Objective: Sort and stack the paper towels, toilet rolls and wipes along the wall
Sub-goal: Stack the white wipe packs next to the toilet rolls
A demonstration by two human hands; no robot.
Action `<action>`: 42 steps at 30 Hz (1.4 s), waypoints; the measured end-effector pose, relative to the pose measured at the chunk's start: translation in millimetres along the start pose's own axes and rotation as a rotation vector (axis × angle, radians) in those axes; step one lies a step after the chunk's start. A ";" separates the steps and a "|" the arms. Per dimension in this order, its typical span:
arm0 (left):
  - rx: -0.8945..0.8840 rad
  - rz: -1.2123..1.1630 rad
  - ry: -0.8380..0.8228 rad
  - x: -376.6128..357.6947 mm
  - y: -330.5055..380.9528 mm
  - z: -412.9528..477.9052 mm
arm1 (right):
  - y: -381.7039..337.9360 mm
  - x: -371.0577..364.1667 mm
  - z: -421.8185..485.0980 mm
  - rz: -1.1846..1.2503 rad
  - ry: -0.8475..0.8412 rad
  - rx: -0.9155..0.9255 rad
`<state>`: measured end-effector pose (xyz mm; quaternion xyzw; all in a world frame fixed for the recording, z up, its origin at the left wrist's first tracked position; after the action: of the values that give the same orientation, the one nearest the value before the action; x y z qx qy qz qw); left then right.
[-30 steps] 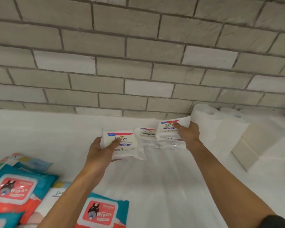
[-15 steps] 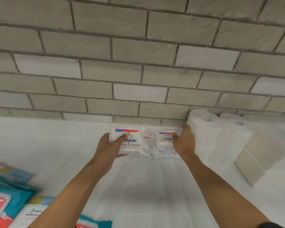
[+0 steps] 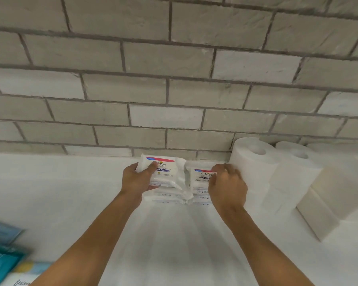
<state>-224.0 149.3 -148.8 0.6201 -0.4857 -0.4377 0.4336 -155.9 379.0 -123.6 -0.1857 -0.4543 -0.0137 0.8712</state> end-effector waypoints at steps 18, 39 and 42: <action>-0.109 0.667 0.201 -32.1 -35.8 29.3 | 22.0 -48.9 -17.2 0.186 -0.015 0.268; 0.041 0.492 -0.104 -1.1 -20.3 16.6 | 4.0 -29.0 -32.6 0.048 -0.081 0.249; -0.018 0.461 -0.109 12.2 -5.7 -4.1 | -6.9 -13.8 -44.5 0.140 -0.054 0.241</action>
<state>-217.0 138.7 -154.8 0.4645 -0.6332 -0.3644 0.5005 -130.3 355.6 -155.5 -0.1113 -0.4621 0.1070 0.8733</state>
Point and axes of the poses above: each hand's wrist, its own z-axis towards the middle knuckle, its own x-axis out of the back of the hand, y = z × x, the point moved 5 cm from there along z, towards the middle knuckle
